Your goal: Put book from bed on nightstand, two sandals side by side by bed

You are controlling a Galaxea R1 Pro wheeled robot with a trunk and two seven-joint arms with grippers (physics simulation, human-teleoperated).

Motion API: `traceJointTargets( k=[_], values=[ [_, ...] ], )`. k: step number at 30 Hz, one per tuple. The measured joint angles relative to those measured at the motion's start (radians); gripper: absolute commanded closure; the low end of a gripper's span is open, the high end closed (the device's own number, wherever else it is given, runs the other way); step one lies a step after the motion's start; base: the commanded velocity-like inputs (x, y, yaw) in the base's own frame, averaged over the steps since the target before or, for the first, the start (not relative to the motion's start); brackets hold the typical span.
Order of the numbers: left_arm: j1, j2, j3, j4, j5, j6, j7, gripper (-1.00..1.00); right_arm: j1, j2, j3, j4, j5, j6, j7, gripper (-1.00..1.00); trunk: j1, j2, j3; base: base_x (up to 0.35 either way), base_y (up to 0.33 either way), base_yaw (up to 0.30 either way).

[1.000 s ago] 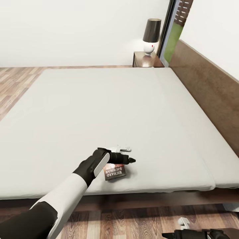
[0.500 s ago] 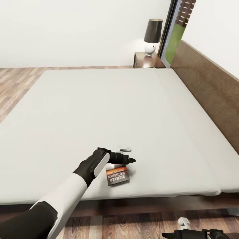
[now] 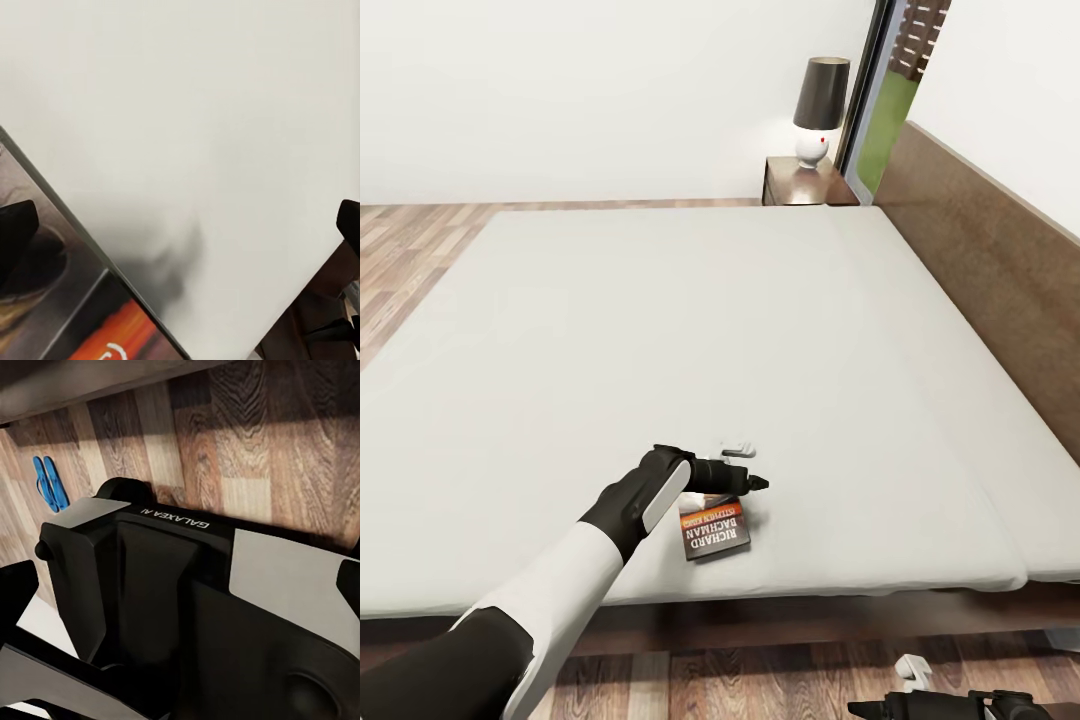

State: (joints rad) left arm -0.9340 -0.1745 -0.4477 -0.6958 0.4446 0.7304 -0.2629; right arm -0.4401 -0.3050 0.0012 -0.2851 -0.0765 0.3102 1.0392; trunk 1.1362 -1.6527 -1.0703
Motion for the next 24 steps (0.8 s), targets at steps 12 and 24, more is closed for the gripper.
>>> traceJointTargets(
  k=[12, 24],
  values=[
    [0.0, 0.0, 0.0, 0.0, -0.001, 0.0, 0.0, -1.0, 0.0, 0.0, 0.0, 0.0, 0.0, 0.0, 0.0, -1.0, 0.0, 0.0, 0.0, 0.0, 0.0, 0.0],
    [0.0, 0.0, 0.0, -0.001, 0.001, 0.0, 0.001, -1.0, 0.0, 0.0, 0.0, 0.0, 0.0, 0.0, 0.0, -1.0, 0.0, 0.0, 0.0, 0.0, 0.064, 0.0]
  ],
)
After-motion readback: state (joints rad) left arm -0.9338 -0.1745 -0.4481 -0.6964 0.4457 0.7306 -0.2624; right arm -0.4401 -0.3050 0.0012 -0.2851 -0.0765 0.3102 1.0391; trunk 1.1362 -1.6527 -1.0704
